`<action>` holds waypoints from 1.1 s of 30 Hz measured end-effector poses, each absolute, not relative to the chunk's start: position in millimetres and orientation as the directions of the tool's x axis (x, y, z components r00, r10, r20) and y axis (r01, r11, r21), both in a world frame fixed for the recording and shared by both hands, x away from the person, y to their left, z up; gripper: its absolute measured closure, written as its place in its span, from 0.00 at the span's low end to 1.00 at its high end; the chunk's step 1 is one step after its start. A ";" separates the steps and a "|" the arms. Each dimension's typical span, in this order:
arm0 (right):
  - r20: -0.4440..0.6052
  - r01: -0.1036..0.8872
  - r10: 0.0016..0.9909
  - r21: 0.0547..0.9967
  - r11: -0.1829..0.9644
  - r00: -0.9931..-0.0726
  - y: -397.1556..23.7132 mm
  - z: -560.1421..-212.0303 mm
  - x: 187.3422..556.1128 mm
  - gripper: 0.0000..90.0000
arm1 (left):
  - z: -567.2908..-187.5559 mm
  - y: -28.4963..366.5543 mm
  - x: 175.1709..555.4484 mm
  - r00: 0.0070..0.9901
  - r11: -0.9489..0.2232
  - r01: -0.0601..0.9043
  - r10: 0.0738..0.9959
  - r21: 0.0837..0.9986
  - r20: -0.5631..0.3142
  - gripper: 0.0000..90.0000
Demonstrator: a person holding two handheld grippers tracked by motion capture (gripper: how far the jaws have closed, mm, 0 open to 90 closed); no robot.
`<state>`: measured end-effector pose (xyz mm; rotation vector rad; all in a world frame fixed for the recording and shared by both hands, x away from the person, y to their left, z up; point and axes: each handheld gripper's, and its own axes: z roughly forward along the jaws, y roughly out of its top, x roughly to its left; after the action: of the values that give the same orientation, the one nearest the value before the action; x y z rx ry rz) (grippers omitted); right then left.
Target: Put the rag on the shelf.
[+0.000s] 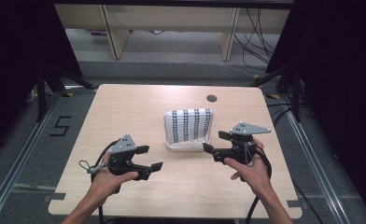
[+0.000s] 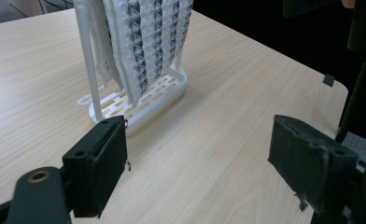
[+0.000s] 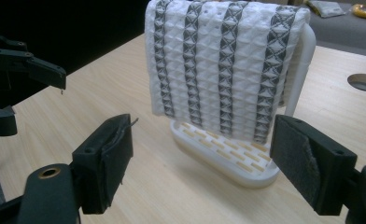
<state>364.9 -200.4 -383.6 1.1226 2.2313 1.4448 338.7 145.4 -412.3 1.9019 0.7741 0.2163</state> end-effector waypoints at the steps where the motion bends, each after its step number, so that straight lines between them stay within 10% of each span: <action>1: 0.170 0.450 0.712 0.865 0.224 -0.681 -201.5 -384.0 365.5 0.25 | -413.1 145.0 337.6 0.775 -0.266 0.419 0.603 0.868 -0.189 0.21; 33: 0.203 0.494 0.701 0.835 0.240 -0.684 -199.4 -414.1 336.9 0.24 | -444.5 155.1 310.5 0.778 -0.292 0.433 0.599 0.853 -0.190 0.20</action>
<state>336.9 -199.4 -414.1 1.1276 2.2971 1.4225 310.5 155.1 -444.5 1.9339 0.7800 0.2004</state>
